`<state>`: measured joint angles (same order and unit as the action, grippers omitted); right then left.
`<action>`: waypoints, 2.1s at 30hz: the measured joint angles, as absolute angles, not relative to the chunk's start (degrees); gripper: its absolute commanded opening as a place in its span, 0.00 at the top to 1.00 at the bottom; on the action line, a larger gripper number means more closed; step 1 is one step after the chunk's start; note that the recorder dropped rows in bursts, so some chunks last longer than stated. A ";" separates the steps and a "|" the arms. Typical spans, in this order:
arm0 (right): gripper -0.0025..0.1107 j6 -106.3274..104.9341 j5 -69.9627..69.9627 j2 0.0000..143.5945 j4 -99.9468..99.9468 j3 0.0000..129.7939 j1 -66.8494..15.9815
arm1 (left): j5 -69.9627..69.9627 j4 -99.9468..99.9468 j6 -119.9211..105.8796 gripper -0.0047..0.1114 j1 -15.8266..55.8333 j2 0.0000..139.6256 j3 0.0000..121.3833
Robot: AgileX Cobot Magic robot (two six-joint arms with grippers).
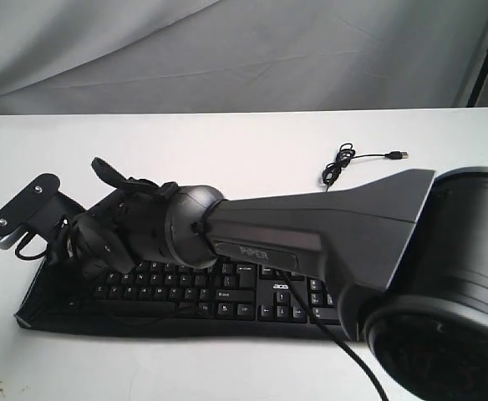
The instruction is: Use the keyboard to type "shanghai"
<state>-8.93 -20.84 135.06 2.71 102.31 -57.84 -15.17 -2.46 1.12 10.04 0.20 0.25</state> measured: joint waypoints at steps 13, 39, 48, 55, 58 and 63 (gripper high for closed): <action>0.98 -8.93 -20.84 135.06 2.79 102.31 -57.94 | -15.17 -2.46 1.12 0.96 10.04 0.20 0.25; 0.98 -8.93 -21.06 135.13 2.84 102.31 -57.94 | -15.17 -2.46 1.12 0.96 10.04 0.20 0.25; 0.98 -8.93 -21.06 135.13 2.84 102.31 -57.94 | -15.17 -2.46 1.12 0.96 10.04 0.20 0.25; 0.98 -8.93 -21.06 135.13 2.84 102.31 -57.94 | -15.17 -2.46 1.12 0.96 10.04 0.20 0.25; 0.98 -8.93 -21.06 135.13 2.84 102.31 -57.94 | -15.17 -2.46 1.12 0.96 10.04 0.20 0.25; 0.98 -8.93 -20.92 135.13 3.09 102.31 -57.94 | -15.17 -2.46 1.12 0.96 10.04 0.20 0.25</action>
